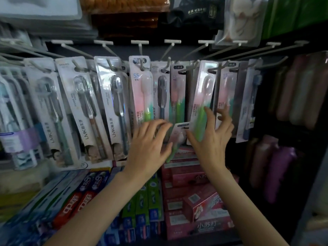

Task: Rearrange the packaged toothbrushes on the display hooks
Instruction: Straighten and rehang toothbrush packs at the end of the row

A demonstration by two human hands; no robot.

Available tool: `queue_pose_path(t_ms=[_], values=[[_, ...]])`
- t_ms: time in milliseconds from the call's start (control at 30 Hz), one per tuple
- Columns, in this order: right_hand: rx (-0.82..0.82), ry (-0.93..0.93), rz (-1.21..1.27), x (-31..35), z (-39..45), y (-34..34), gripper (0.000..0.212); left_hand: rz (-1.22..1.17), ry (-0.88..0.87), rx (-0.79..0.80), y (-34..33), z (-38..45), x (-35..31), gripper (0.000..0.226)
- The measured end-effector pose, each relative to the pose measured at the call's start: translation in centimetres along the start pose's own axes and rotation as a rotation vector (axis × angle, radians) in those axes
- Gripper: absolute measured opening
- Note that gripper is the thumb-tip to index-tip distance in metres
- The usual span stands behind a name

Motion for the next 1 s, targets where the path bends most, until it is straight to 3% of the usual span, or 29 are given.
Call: queue_pose_path(t_ms=[133,167,233,333,467,600,700,867,1000], values=[[0.093,0.081,-0.043,-0.9,-2.6,0.3,0.063,-0.008,-0.006,0.189,-1.6,-1.4,-1.4,0.065],[0.117,0.114,-0.029,-1.1,-2.8,0.3,0.059,-0.066,0.022,0.207,-1.9,-1.5,-1.8,0.063],[0.162,0.165,0.045,-1.4,-2.6,0.5,0.042,-0.214,0.063,0.182,-1.7,-1.2,-2.2,0.038],[0.354,0.108,0.300,-1.9,-1.5,0.7,0.027,-0.389,0.146,0.106,-0.4,0.6,-2.2,0.006],[0.598,-0.046,0.665,-1.3,0.0,1.6,0.027,-0.657,0.317,-0.008,1.6,3.9,-1.5,0.012],[0.585,-0.137,0.720,0.1,1.9,2.0,0.030,-0.928,0.483,-0.059,3.1,6.8,-1.2,0.010],[0.483,-0.223,0.723,0.6,4.6,2.6,0.029,-0.788,0.426,-0.111,4.0,7.5,-0.8,0.024],[0.451,-0.155,0.442,2.1,8.5,2.6,0.037,-0.451,0.239,-0.231,5.4,6.0,-0.3,0.030],[0.389,-0.350,0.525,3.0,9.5,1.2,0.026,-0.339,0.276,-0.327,5.7,5.1,0.9,0.034]])
Point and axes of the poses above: each hand's wrist, its own z-axis towards the middle knuckle, its own y-axis out of the back of the hand, x = y × z, the point moved 2 cm from there along z, towards the middle knuckle, and after that the axes turned 4 degrees about x, right-handed, at the moved point
